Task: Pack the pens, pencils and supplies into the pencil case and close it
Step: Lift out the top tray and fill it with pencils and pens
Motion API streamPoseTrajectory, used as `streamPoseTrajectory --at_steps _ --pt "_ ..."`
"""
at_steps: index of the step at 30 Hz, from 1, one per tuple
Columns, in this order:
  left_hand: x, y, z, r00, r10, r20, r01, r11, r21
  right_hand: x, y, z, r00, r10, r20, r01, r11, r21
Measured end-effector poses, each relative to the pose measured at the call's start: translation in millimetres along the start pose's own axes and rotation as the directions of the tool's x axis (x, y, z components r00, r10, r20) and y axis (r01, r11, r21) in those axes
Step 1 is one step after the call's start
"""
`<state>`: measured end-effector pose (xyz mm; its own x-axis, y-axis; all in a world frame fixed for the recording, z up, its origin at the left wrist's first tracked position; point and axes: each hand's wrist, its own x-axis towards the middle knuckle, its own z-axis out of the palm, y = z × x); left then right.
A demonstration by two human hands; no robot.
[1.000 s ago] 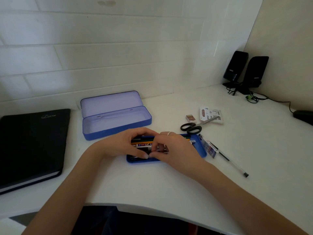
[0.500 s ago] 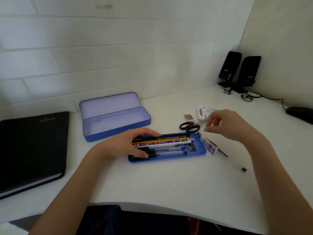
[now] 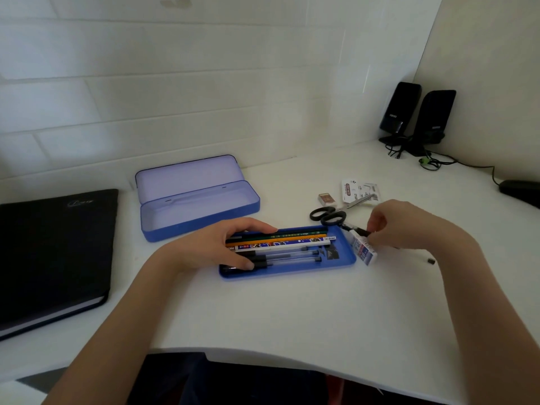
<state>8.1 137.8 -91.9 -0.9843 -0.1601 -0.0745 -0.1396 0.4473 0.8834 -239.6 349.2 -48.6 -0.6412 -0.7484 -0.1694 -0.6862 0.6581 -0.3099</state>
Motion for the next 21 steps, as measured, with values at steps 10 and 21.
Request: streamPoseTrajectory --at_steps 10,21 --pt "-0.5 -0.2 0.1 1.0 -0.013 -0.007 0.013 1.0 0.005 -3.2 -14.1 0.0 0.936 -0.346 -0.056 0.347 0.889 0.298" --pt "0.5 -0.5 -0.1 1.0 -0.001 -0.025 0.0 1.0 -0.027 -24.7 -75.5 45.8 0.785 -0.618 0.032 0.572 0.745 0.343"
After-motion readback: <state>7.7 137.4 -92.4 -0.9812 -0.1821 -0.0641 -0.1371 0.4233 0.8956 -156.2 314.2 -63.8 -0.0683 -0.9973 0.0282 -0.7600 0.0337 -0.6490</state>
